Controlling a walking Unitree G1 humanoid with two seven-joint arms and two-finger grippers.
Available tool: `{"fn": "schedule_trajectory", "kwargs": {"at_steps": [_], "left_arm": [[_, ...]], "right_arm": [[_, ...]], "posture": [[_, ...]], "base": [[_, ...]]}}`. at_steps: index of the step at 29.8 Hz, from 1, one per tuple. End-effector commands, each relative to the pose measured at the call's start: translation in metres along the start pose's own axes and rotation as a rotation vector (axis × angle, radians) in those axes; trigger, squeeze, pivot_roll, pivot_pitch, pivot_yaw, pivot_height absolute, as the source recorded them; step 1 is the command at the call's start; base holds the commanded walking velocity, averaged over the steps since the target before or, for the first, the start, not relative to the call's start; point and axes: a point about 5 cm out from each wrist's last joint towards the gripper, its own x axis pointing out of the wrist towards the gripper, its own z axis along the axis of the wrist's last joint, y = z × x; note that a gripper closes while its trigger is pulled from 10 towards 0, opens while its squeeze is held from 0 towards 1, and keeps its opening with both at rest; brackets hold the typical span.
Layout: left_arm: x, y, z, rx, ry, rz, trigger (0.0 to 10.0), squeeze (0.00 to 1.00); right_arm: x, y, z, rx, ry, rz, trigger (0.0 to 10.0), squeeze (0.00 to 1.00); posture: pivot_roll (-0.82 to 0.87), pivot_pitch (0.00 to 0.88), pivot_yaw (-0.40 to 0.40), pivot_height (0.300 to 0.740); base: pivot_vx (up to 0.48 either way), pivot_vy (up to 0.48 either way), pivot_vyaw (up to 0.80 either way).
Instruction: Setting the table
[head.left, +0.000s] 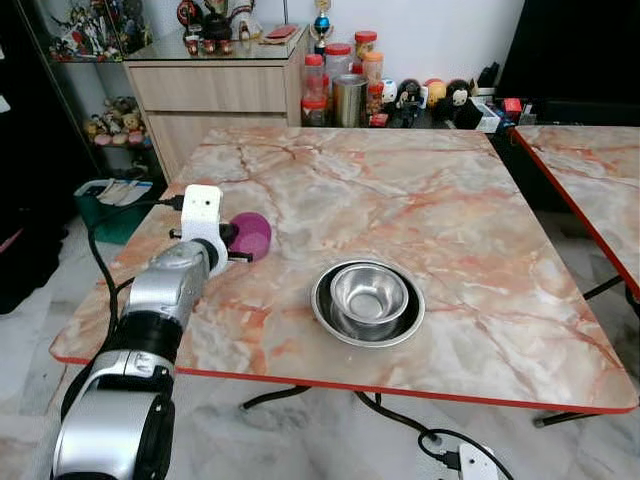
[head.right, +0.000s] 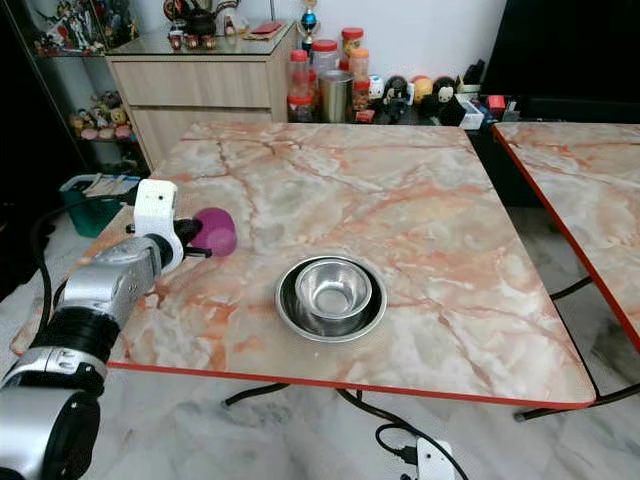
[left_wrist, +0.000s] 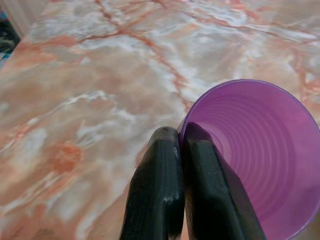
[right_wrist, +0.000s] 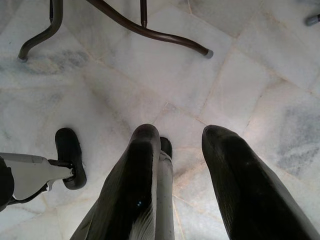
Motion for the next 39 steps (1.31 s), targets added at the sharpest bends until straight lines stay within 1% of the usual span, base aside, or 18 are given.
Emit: {"fn": "schedule_trajectory", "kwargs": {"at_steps": [1,7,11,16,25,33,39], "left_arm": [[0.002,0.001,0.003,0.028,0.032,0.006,10.0,0.00],[0.005,-0.006,0.001,0.043,0.092,-0.028,10.0,0.00],[0.006,-0.006,0.001,0.058,0.121,-0.038,10.0,0.00],[0.007,-0.006,0.000,0.043,0.143,-0.046,10.0,0.00],[0.005,-0.002,0.000,0.048,0.162,-0.048,10.0,0.00],[-0.002,0.008,0.001,0.037,0.166,-0.047,10.0,0.00],[-0.004,0.008,0.002,0.030,0.174,-0.060,10.0,0.00]], "right_arm": [[0.000,0.001,0.003,0.013,-0.009,0.002,10.0,0.00],[0.000,0.001,0.002,0.017,-0.009,0.001,10.0,0.00],[0.000,0.001,0.002,0.018,-0.009,0.001,10.0,0.00],[0.000,0.001,0.002,0.021,-0.009,0.000,10.0,0.00],[0.000,0.001,0.002,0.022,-0.008,0.001,10.0,0.00],[0.000,0.002,0.002,0.022,-0.008,0.002,10.0,0.00],[0.000,0.002,0.002,0.021,-0.006,0.005,10.0,0.00]], "posture": [[0.05,0.000,0.025,0.728],[0.05,0.000,0.026,0.728],[0.05,0.000,0.029,0.728],[0.05,0.000,0.030,0.728],[0.06,0.000,0.032,0.728],[0.07,0.000,0.031,0.728],[0.07,0.000,0.031,0.728]], "base": [[0.000,0.000,0.00],[0.000,0.000,0.00],[0.000,0.000,0.00],[0.000,0.000,0.00],[0.000,0.000,0.00],[0.000,0.000,0.00],[0.000,0.000,0.00]]}}
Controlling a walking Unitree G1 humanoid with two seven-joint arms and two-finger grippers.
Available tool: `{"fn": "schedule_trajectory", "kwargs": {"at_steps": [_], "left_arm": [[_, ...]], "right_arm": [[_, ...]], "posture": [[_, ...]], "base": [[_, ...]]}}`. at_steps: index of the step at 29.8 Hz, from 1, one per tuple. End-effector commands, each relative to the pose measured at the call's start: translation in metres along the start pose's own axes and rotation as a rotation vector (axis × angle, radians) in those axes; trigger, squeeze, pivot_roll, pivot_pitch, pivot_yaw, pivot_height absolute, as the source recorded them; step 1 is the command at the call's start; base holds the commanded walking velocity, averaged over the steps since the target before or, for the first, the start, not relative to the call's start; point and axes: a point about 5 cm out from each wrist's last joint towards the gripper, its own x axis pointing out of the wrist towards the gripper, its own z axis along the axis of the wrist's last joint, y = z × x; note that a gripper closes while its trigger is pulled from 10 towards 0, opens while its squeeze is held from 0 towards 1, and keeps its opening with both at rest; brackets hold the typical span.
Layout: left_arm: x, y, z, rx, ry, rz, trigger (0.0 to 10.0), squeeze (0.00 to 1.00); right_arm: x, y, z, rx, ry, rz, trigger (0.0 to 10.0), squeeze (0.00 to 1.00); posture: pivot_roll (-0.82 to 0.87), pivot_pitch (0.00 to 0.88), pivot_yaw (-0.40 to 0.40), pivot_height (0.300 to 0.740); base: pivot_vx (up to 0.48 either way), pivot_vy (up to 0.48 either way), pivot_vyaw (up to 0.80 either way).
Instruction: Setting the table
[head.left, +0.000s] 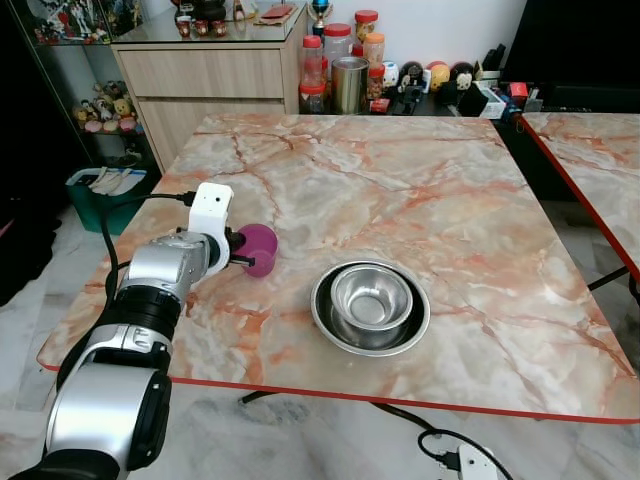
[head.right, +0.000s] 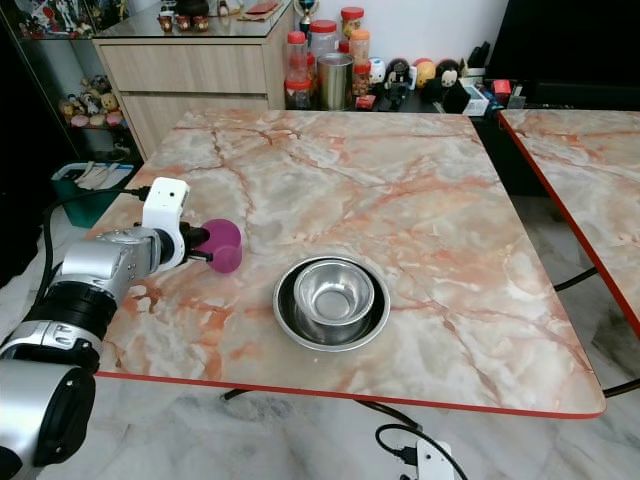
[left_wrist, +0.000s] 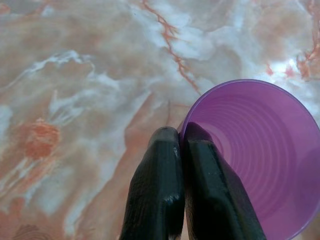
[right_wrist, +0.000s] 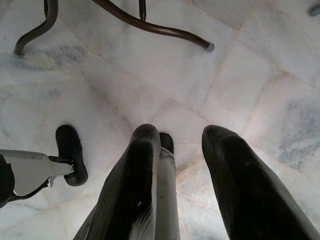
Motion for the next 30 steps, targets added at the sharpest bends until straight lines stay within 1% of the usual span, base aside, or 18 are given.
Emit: {"fn": "schedule_trajectory", "kwargs": {"at_steps": [1,9,17,24,26,30], "left_arm": [[-0.005,0.003,0.002,-0.001,-0.001,-0.003,10.0,0.00],[-0.011,0.000,0.000,0.015,0.022,-0.059,10.0,0.00],[-0.015,-0.002,-0.002,0.034,0.035,-0.075,10.0,0.00],[-0.017,-0.007,-0.006,0.048,0.043,-0.103,10.0,0.00],[-0.017,-0.007,-0.006,0.049,0.043,-0.101,10.0,0.07],[-0.017,-0.007,-0.007,0.054,0.046,-0.097,10.0,0.08]], "right_arm": [[0.000,0.001,0.002,0.014,-0.007,0.003,10.0,0.00],[0.001,0.001,0.002,0.018,-0.005,0.005,10.0,0.00],[0.001,0.002,0.002,0.020,-0.005,0.006,10.0,0.00],[0.001,0.002,0.002,0.023,-0.004,0.005,10.0,0.00],[0.001,0.002,0.002,0.023,-0.004,0.004,10.0,0.00],[0.001,0.002,0.002,0.023,-0.004,0.004,10.0,0.00]], "posture": [[0.07,0.000,0.031,0.728],[0.08,0.000,0.035,0.728],[0.08,0.000,0.038,0.728],[0.08,0.000,0.039,0.728],[0.08,0.000,0.039,0.728],[0.08,0.000,0.040,0.728]], "base": [[0.000,0.000,0.00],[0.000,0.000,0.00],[0.000,0.000,0.00],[0.000,0.000,0.00],[0.000,0.000,0.00],[0.000,0.000,0.00]]}}
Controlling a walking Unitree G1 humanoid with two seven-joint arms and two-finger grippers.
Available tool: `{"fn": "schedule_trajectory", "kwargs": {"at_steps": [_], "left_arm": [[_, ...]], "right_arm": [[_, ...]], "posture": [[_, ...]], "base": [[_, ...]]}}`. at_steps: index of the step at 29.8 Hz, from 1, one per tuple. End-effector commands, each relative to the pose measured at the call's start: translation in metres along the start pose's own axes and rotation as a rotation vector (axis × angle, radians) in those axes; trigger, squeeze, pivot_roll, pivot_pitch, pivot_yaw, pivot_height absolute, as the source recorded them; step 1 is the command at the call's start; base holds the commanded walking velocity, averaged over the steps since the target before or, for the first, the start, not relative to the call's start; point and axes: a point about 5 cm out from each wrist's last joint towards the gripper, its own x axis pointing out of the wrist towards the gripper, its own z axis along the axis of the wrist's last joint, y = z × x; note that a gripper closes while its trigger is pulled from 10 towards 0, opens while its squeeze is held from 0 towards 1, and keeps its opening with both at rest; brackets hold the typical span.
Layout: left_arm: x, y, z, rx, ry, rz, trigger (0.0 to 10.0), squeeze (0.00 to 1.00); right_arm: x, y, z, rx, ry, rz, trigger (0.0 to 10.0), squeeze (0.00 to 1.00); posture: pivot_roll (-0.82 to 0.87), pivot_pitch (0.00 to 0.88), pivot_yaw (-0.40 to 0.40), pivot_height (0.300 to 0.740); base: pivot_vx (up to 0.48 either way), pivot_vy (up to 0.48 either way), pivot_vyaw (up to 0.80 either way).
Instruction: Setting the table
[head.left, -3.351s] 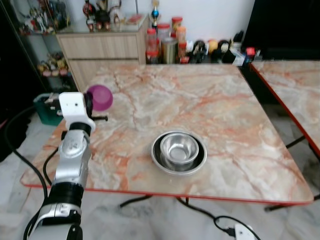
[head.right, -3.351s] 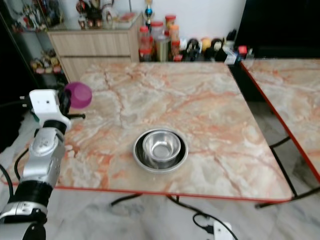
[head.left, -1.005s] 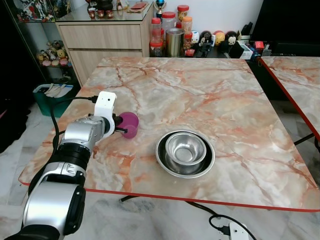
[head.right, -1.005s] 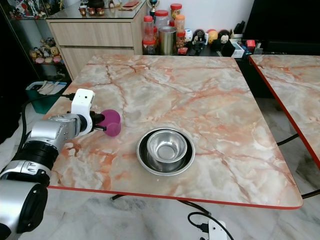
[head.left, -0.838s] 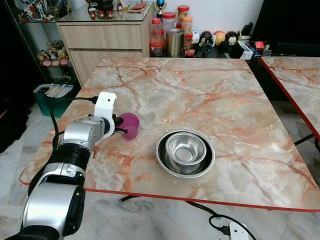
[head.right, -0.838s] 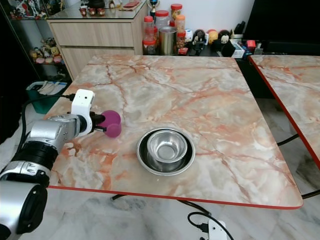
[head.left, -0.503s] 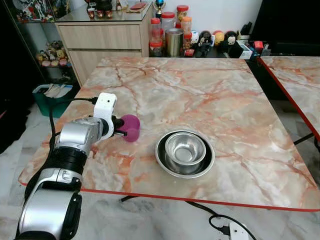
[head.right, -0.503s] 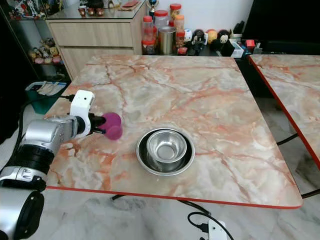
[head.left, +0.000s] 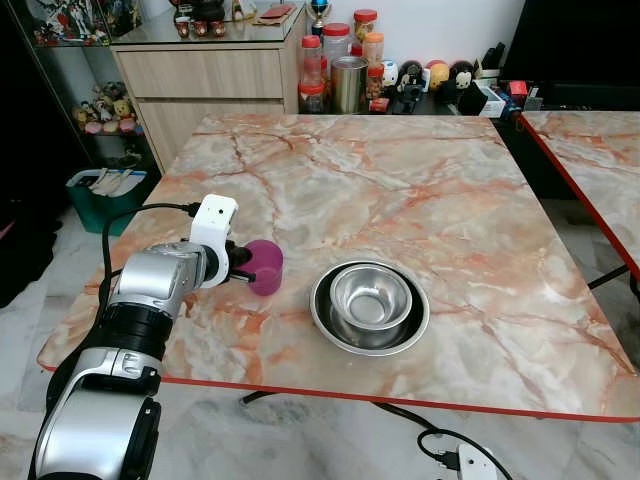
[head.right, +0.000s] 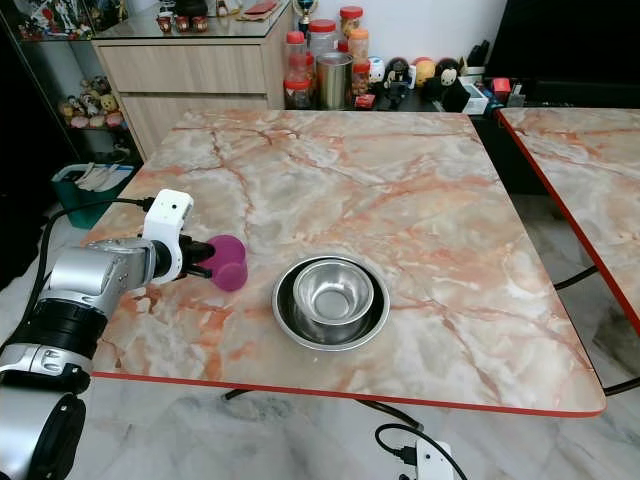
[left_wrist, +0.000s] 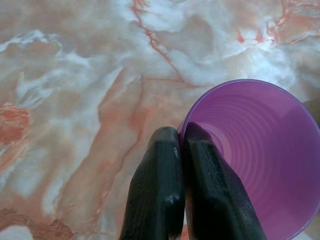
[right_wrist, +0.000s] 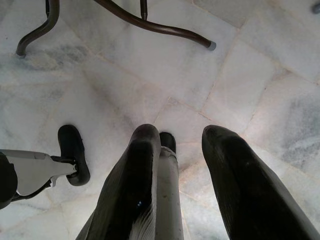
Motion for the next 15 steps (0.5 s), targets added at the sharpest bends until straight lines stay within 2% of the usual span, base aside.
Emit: {"fn": "schedule_trajectory", "kwargs": {"at_steps": [1,5,6,7,15], "left_arm": [[-0.0030,-0.0004,0.0031,0.015,-0.012,0.001,10.0,0.07],[-0.0031,-0.0008,0.0029,0.015,-0.013,-0.001,10.0,0.07],[-0.0031,-0.0009,0.0028,0.015,-0.013,-0.001,10.0,0.26],[-0.0032,-0.0011,0.0027,0.016,-0.014,-0.001,10.0,0.57],[-0.0032,-0.0023,0.0050,0.020,-0.024,-0.003,10.0,0.54]], "right_arm": [[0.0004,0.0014,0.0015,0.019,-0.004,0.002,10.0,0.00],[0.0004,0.0013,0.0015,0.019,-0.004,0.001,10.0,0.00],[0.0004,0.0013,0.0014,0.019,-0.003,0.001,10.0,0.00],[0.0004,0.0012,0.0014,0.019,-0.003,0.001,10.0,0.00],[0.0003,0.0010,0.0012,0.018,-0.003,0.000,10.0,0.00]], "posture": [[0.08,0.000,0.039,0.728],[0.08,0.000,0.039,0.728],[0.08,0.000,0.039,0.728],[0.08,0.000,0.039,0.728],[0.08,0.000,0.037,0.728]], "base": [[0.000,0.000,0.00],[0.000,0.000,0.00],[0.000,0.000,0.00],[0.000,0.000,0.00],[0.000,0.000,0.00]]}}
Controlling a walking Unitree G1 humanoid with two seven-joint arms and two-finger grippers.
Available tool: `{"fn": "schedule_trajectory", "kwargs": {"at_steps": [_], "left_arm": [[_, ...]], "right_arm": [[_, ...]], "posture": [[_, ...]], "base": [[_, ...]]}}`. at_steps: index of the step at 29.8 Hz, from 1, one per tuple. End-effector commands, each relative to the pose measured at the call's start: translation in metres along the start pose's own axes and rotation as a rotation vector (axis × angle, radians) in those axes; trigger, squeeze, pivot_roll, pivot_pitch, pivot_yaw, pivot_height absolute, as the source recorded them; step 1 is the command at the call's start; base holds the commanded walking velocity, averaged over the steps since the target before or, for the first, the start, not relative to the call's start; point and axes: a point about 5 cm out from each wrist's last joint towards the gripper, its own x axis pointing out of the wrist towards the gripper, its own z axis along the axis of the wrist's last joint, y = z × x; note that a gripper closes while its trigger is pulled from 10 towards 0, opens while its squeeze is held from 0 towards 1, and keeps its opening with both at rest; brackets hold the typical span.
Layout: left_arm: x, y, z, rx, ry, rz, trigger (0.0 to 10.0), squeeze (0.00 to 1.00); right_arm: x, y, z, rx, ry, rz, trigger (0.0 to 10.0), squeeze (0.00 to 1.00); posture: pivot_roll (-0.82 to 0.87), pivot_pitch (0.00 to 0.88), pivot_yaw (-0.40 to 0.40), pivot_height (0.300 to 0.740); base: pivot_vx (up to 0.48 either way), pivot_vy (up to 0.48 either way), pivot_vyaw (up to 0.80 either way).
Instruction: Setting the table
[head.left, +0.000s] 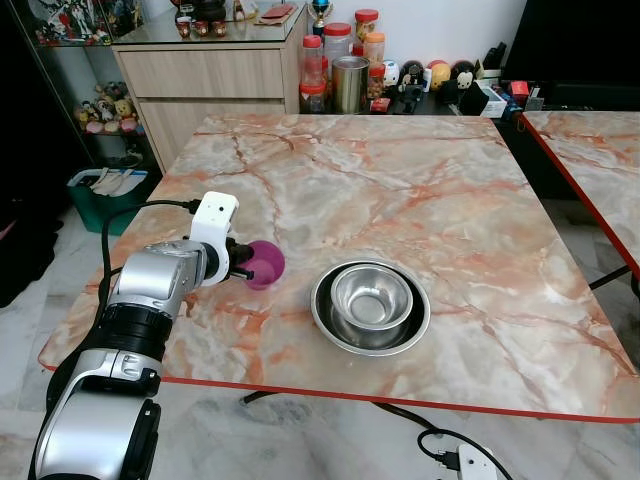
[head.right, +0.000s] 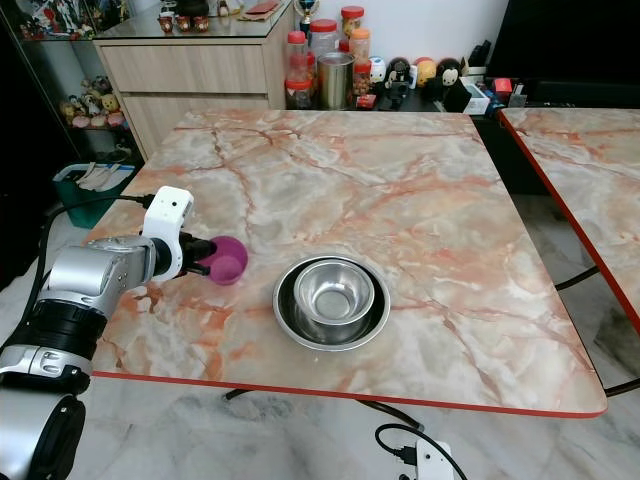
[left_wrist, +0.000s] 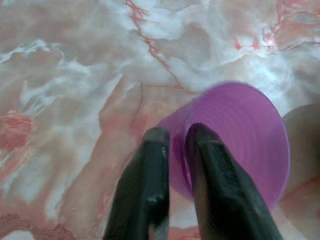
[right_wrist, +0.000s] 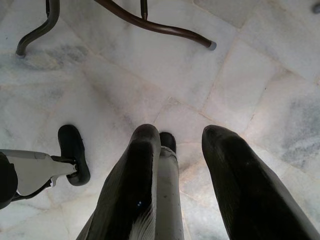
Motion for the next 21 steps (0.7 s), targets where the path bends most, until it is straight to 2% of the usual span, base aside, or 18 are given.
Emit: {"fn": "schedule_trajectory", "kwargs": {"at_steps": [1,2,3,4,10,16,19,21], "left_arm": [[-0.001,-0.001,0.002,0.008,-0.005,-0.001,10.0,0.53],[-0.001,-0.001,0.002,0.007,-0.005,-0.001,10.0,0.47],[-0.001,-0.001,0.002,0.007,-0.006,0.000,10.0,0.32],[-0.001,-0.001,0.002,0.007,-0.006,0.002,10.0,0.00],[-0.002,0.000,0.004,0.022,-0.031,0.019,10.0,0.00],[-0.005,0.004,0.019,0.081,-0.137,0.082,10.0,0.00],[-0.007,0.005,0.028,0.061,-0.195,0.102,10.0,0.00],[-0.007,0.006,0.029,0.067,-0.198,0.105,10.0,0.00]], "right_arm": [[0.000,0.001,0.001,0.019,-0.003,0.000,10.0,0.00],[0.000,0.001,0.001,0.019,-0.003,0.000,10.0,0.00],[0.000,0.001,0.001,0.019,-0.002,0.000,10.0,0.00],[0.000,0.001,0.001,0.019,-0.002,0.000,10.0,0.00],[0.000,0.001,0.000,0.019,-0.001,0.000,10.0,0.00],[0.000,0.001,0.000,0.017,0.001,0.000,10.0,0.00],[0.000,0.001,0.000,0.017,0.001,-0.001,10.0,0.00],[0.000,0.001,0.000,0.016,0.001,-0.001,10.0,0.00]], "posture": [[0.08,0.000,0.037,0.728],[0.08,0.000,0.037,0.728],[0.08,0.000,0.037,0.728],[0.08,0.000,0.037,0.728],[0.08,0.000,0.038,0.728],[0.08,0.000,0.037,0.728],[0.08,0.000,0.037,0.728],[0.08,0.000,0.037,0.728]], "base": [[0.000,0.000,0.00],[0.000,0.000,0.00],[0.000,0.000,0.00],[0.000,0.000,0.00],[0.000,0.000,0.00],[0.000,0.000,0.00],[0.000,0.000,0.00],[0.000,0.000,0.00]]}}
